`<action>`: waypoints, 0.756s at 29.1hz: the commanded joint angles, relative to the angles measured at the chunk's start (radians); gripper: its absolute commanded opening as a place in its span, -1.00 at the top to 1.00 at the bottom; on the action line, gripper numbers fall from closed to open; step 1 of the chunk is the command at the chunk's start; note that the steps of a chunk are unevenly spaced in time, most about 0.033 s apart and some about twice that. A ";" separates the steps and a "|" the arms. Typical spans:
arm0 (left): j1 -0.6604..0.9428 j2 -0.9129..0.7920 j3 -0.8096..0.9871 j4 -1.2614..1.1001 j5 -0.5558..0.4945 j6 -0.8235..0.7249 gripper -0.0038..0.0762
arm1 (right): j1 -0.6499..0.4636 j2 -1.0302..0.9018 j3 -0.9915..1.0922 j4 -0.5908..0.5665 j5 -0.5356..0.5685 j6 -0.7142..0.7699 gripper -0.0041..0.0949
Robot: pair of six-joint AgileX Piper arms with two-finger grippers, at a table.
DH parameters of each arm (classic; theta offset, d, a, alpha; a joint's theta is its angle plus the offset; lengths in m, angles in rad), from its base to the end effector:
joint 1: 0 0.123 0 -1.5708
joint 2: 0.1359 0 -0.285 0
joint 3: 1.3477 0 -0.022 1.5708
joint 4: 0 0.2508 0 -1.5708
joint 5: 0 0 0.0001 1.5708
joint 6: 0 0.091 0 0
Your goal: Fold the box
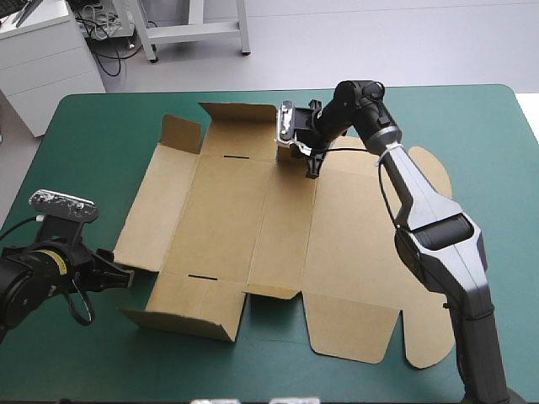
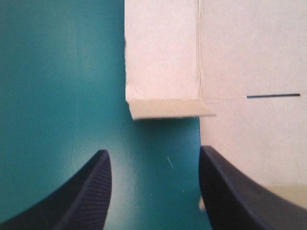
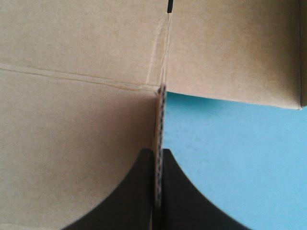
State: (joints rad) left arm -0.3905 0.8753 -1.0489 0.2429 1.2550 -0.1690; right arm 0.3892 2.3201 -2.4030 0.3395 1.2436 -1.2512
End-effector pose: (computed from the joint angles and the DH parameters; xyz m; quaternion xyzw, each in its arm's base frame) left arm 0.1320 -0.0318 0.3766 0.1085 0.9455 0.0385 0.3047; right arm 0.4578 0.2188 0.2924 -0.6896 0.6613 0.0517 0.2907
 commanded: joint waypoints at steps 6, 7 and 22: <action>-0.003 -0.009 -0.032 0.038 0.041 0.031 -0.06 | 0.062 -0.077 -0.025 0.059 0.006 0.069 0.97; -0.003 -0.009 -0.032 0.038 0.041 0.031 -0.06 | 0.066 -0.077 -0.025 0.057 0.006 0.093 0.97; -0.003 -0.009 -0.032 0.038 0.041 0.036 -0.06 | 0.096 -0.084 0.052 -0.019 0.004 0.175 0.07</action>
State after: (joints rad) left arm -0.3905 0.8753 -1.0489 0.2581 1.2550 -0.1308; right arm 0.4861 2.3189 -2.3110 0.2948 1.2401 -1.0930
